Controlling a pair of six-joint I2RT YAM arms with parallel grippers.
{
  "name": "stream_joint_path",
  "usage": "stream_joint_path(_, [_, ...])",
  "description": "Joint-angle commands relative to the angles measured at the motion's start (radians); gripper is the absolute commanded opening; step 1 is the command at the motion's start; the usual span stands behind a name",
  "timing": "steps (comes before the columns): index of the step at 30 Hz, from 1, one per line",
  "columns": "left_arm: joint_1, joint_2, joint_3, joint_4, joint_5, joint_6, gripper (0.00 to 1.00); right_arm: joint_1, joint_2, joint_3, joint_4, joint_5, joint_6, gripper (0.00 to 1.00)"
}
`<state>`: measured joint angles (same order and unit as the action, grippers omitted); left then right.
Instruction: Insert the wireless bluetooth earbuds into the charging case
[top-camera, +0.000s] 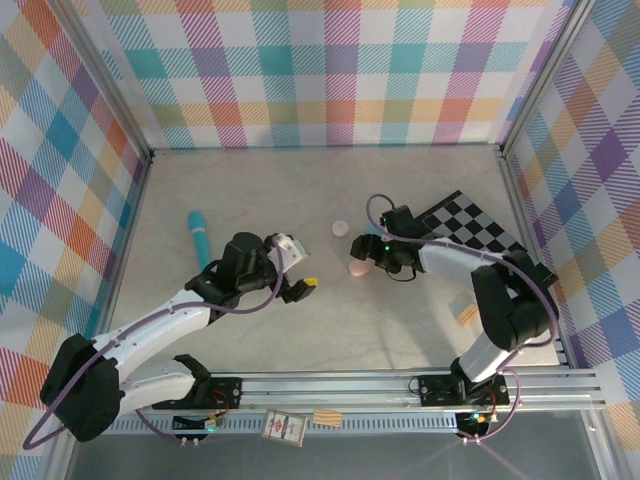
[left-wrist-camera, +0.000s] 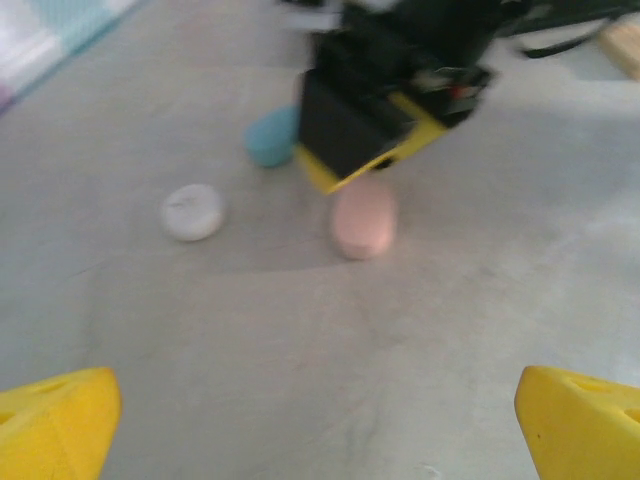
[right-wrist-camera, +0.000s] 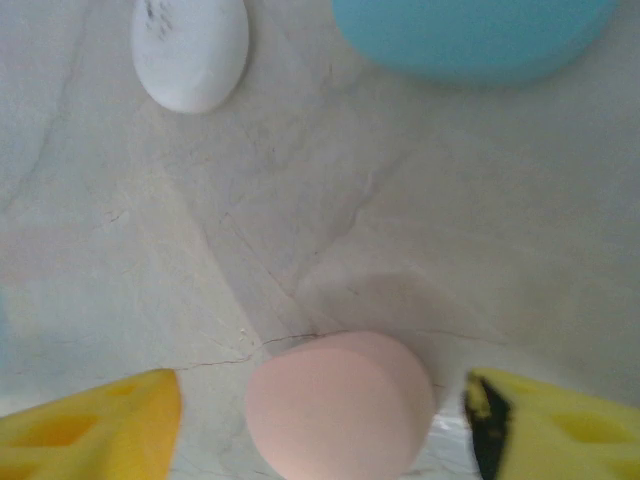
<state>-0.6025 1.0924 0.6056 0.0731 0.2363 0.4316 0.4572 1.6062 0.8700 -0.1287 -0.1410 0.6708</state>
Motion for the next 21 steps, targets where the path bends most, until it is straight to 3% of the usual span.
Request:
stream_joint_path(1, [0.083,-0.077,-0.080,0.159,-0.142,-0.134,1.00,-0.008,-0.108,0.036,-0.077,0.150,-0.159,0.92])
stream_joint_path(4, [0.162,-0.141,-0.148,0.207,-0.237,-0.203,1.00,-0.010,-0.187,0.021,-0.065,0.267,-0.269,1.00])
stream_joint_path(6, [0.222,-0.177,-0.206,0.247,-0.291,-0.242,1.00,-0.018,-0.247,-0.013,-0.014,0.355,-0.374,0.99])
stream_joint_path(10, [0.318,-0.210,-0.299,0.322,-0.351,-0.285,1.00,-0.056,-0.355,-0.161,0.242,0.478,-0.620,0.99])
stream_joint_path(15, [0.413,-0.161,-0.376,0.438,-0.356,-0.297,1.00,-0.193,-0.331,-0.323,0.528,0.443,-0.723,0.99])
stream_joint_path(21, [0.508,-0.003,-0.408,0.636,-0.284,-0.324,1.00,-0.340,-0.223,-0.445,0.804,0.306,-0.709,0.99])
